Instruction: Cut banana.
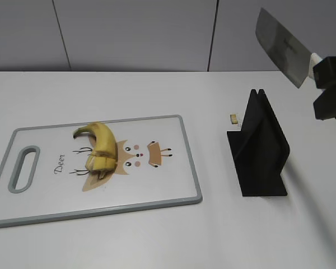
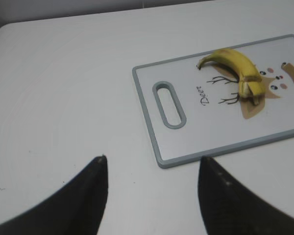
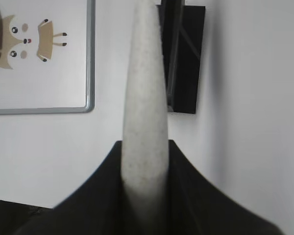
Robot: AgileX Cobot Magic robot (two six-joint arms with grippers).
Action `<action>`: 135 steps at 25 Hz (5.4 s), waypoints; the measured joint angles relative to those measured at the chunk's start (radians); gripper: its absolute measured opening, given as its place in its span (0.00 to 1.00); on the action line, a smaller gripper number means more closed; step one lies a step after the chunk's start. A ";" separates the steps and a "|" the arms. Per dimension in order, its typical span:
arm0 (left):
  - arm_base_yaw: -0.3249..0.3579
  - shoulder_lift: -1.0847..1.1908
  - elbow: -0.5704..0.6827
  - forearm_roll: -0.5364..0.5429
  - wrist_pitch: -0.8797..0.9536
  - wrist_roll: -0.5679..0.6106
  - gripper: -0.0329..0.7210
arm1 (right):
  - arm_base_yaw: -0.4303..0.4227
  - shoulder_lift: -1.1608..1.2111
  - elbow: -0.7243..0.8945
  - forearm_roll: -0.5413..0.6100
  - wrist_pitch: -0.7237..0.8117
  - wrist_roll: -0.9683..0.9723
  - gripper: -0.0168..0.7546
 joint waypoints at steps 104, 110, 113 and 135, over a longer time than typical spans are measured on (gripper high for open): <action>0.136 -0.052 0.000 0.000 0.000 0.000 0.78 | 0.000 -0.791 0.464 0.077 0.064 -0.468 0.73; 0.136 -0.052 0.000 0.000 0.000 0.000 0.78 | 0.000 -0.943 0.482 0.077 0.094 -0.470 0.73; 0.136 -0.052 0.000 0.000 -0.001 0.000 0.78 | 0.000 -0.999 0.483 0.077 0.094 -0.471 0.73; 0.137 -0.052 0.000 0.000 -0.003 0.000 0.78 | -0.356 -1.150 0.487 0.110 0.100 -0.473 0.73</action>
